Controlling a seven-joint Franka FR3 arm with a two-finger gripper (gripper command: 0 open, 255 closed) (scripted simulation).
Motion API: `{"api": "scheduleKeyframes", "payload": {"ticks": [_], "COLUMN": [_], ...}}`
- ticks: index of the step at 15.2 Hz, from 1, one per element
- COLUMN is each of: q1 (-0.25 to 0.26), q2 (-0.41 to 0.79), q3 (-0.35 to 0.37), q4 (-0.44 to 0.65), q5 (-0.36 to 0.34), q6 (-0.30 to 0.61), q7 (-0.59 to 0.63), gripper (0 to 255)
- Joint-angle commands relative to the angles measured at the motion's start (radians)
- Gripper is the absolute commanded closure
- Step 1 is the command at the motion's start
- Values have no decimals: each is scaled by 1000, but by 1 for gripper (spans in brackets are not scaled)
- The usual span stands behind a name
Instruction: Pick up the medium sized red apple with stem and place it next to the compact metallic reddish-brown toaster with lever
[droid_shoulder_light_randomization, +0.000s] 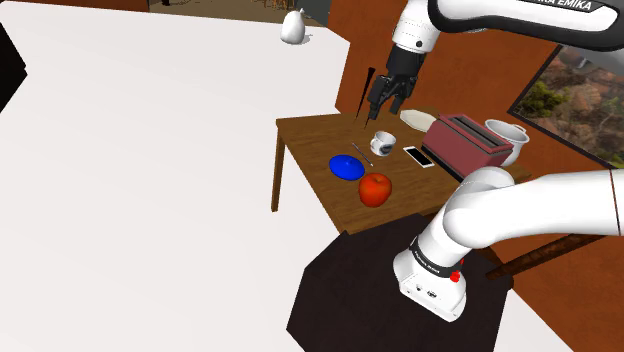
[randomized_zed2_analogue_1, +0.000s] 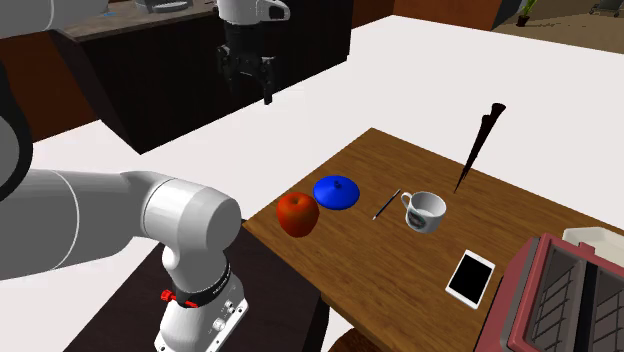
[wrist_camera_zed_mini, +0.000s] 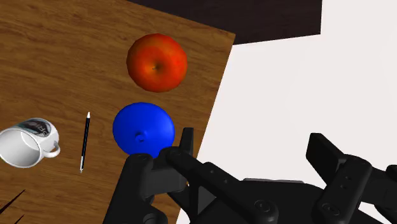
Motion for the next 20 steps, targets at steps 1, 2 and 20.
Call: {"api": "scheduleKeyframes", "payload": {"ticks": [1,2,20], "q1": [0,8,71], "q2": [0,14,411], "q3": [0,-12,-187], "q4": [0,-18,-246], "q5": [0,-17,-418], "q6": [0,8,314], "q7": [0,-43,-687], "gripper": [0,0,0]}}
